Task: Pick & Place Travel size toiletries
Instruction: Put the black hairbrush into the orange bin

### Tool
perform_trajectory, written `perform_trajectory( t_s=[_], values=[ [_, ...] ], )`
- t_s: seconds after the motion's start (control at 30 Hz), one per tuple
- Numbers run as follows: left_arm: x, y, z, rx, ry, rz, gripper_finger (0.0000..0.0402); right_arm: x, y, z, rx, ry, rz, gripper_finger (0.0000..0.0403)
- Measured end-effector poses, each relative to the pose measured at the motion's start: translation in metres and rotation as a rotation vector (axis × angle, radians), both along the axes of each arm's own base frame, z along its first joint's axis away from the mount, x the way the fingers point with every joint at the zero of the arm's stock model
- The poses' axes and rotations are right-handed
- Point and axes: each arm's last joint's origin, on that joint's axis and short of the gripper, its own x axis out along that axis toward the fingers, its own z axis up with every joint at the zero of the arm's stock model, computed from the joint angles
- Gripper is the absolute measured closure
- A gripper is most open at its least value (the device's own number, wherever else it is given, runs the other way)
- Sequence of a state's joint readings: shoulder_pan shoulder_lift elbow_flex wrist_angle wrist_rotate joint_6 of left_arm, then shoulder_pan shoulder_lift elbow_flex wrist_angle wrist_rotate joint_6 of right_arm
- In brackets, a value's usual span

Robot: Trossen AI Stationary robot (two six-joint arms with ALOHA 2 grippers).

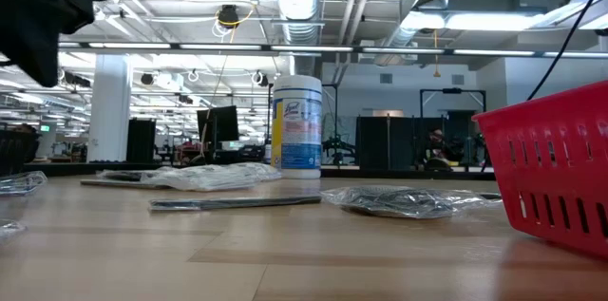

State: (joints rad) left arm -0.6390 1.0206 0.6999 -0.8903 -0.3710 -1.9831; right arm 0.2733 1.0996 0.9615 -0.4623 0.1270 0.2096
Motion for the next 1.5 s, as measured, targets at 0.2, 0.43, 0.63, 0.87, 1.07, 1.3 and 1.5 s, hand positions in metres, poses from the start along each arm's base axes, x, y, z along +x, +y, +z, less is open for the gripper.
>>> perform_trajectory(
  t_s=[0.2,0.43,0.63,0.87,1.07,1.3,1.5],
  values=[
    [0.008,0.01,0.002,0.045,-0.01,-0.022,0.0401,0.0,0.0,0.0,0.0,0.0,0.0,0.0332],
    [0.019,0.023,0.004,0.098,-0.031,-0.053,0.0401,0.0,-0.001,0.0,0.0,0.0,-0.005,0.0332],
    [0.027,0.038,0.007,0.164,-0.044,-0.095,0.0401,0.005,-0.011,0.003,0.051,-0.029,-0.08,0.0332],
    [0.028,0.063,0.014,0.23,-0.053,-0.089,0.0401,0.014,-0.034,0.013,0.208,-0.137,-0.216,0.0332],
    [0.024,0.083,0.025,0.305,-0.096,-0.106,0.0399,0.018,-0.054,0.019,0.299,-0.206,-0.3,0.0332],
    [0.021,0.106,0.03,0.337,-0.096,-0.082,0.0399,0.018,-0.073,0.02,0.384,-0.228,-0.417,0.0332],
    [0.018,0.128,0.02,0.31,0.027,0.011,0.0399,0.018,-0.082,0.02,0.449,-0.235,-0.489,0.0332]
  ],
)
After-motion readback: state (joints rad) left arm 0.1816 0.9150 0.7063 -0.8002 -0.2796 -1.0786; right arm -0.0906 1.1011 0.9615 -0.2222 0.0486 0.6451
